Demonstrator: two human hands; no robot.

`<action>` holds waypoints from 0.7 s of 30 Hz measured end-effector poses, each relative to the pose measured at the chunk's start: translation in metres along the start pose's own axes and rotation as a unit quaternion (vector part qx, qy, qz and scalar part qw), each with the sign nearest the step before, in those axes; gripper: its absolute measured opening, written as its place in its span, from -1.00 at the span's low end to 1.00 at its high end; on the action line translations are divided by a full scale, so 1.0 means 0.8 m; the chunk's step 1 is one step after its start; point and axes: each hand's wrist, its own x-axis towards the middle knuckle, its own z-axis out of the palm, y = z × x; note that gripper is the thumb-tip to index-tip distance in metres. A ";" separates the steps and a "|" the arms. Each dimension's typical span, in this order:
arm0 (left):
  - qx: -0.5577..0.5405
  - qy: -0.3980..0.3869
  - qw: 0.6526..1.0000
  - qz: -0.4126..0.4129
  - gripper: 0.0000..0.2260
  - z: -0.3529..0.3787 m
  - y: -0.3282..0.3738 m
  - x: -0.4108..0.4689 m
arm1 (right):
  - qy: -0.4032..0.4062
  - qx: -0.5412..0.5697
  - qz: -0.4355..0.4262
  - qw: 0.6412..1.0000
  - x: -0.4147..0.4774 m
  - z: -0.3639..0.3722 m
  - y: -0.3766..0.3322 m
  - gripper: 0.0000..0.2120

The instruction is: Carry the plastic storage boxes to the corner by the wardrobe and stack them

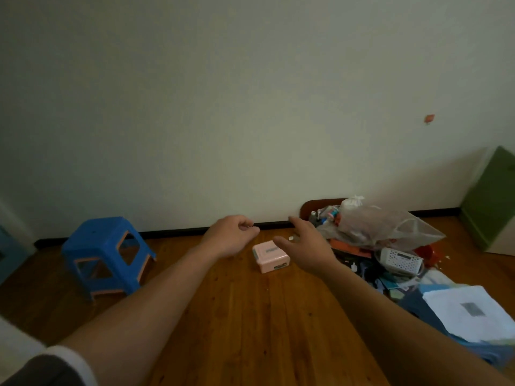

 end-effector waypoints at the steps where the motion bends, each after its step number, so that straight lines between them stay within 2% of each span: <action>1: 0.000 -0.004 1.000 0.003 -0.67 0.002 0.002 0.020 | 0.005 -0.002 0.004 1.000 0.017 -0.002 0.003 -0.29; 11: -0.037 -0.032 0.998 0.040 -0.67 0.000 -0.004 0.241 | 0.041 -0.044 0.056 0.997 0.206 -0.015 0.019 -0.30; 21: -0.045 -0.039 0.996 0.064 -0.63 -0.001 0.002 0.364 | 0.063 -0.030 0.056 0.996 0.317 -0.029 0.025 -0.30</action>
